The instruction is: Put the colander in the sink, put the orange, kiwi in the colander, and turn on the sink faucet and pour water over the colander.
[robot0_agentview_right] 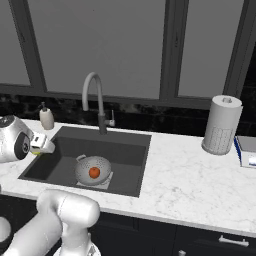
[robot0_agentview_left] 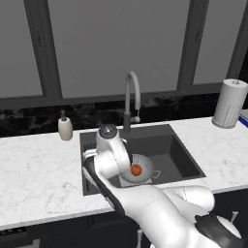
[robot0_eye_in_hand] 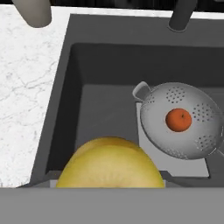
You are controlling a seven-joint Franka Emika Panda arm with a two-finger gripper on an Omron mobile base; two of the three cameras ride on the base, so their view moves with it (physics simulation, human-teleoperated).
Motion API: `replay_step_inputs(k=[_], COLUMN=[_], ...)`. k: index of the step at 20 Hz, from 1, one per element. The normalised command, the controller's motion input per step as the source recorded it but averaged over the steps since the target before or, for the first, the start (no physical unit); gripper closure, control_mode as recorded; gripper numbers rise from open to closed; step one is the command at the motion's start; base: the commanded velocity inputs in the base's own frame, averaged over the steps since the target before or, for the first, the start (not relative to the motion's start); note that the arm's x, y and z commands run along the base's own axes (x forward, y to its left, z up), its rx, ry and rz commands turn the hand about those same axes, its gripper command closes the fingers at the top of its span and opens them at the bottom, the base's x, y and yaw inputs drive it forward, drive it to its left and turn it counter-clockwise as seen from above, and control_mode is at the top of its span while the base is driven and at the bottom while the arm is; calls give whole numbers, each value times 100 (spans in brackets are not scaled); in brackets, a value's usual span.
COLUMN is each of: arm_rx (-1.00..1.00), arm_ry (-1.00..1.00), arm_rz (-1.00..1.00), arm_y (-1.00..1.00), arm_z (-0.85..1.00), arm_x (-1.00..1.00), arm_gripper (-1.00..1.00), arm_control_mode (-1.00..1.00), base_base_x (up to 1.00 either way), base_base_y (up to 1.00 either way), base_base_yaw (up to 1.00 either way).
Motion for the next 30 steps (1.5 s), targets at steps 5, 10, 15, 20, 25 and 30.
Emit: replay_step_inputs(k=[5,10,15,20,25,30], arm_rx=[3,3,0,0,2,10], arm_ry=[-3,0,3,9,7,2], arm_rz=[2,2,0,1,2,12], arm_y=[-77,-77,-71,-76,-76,-57], arm_z=[14,12,3,0,0,-10], arm_x=[-10,0,1,9,6,15], arm_gripper=[100,100,100,100,100,100], arm_control_mode=[-100,-100,-100,-100,-100,-100], base_base_x=[0,0,0,0,0,0], base_base_y=[0,0,0,0,0,0], base_base_yaw=[0,0,0,0,0,0])
